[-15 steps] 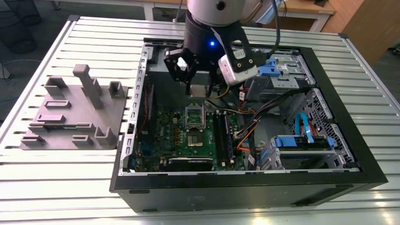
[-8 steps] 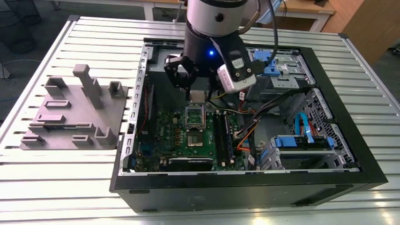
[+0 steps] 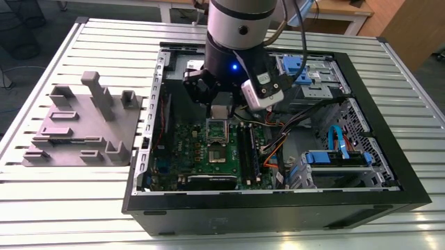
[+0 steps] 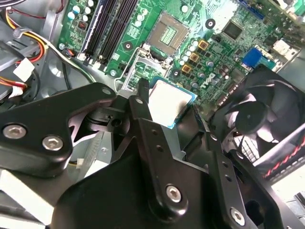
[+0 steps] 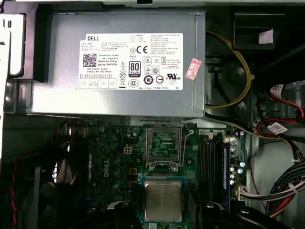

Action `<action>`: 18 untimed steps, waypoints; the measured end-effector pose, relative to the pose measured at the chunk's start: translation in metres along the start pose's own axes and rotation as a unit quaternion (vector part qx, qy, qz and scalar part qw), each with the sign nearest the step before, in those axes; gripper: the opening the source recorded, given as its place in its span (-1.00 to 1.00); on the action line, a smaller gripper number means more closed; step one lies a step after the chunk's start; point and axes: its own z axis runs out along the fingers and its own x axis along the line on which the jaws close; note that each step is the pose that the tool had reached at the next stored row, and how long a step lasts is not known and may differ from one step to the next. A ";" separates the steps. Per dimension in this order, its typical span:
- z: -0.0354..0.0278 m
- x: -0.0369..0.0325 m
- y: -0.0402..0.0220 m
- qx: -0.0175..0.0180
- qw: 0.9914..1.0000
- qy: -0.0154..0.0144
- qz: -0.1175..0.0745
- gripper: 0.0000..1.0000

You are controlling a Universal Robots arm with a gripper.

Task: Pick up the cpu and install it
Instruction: 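Place the cpu into insertion slot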

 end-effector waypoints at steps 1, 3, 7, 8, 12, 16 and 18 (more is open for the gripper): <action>0.0015 0.0000 -0.0002 0.000 1.000 0.000 0.000 -0.05; 0.0051 -0.0003 -0.0006 0.000 1.000 0.000 0.000 -0.05; 0.0118 -0.0005 -0.0011 0.000 1.000 0.000 0.000 -0.05; 0.0133 -0.0006 -0.0013 0.000 1.000 0.000 0.000 -0.05; 0.0176 -0.0007 -0.0041 0.000 1.000 0.000 0.001 -0.05; 0.0212 -0.0010 -0.0064 0.000 1.000 0.000 0.004 -0.05; 0.0230 -0.0012 -0.0071 0.000 1.000 0.000 0.005 -0.05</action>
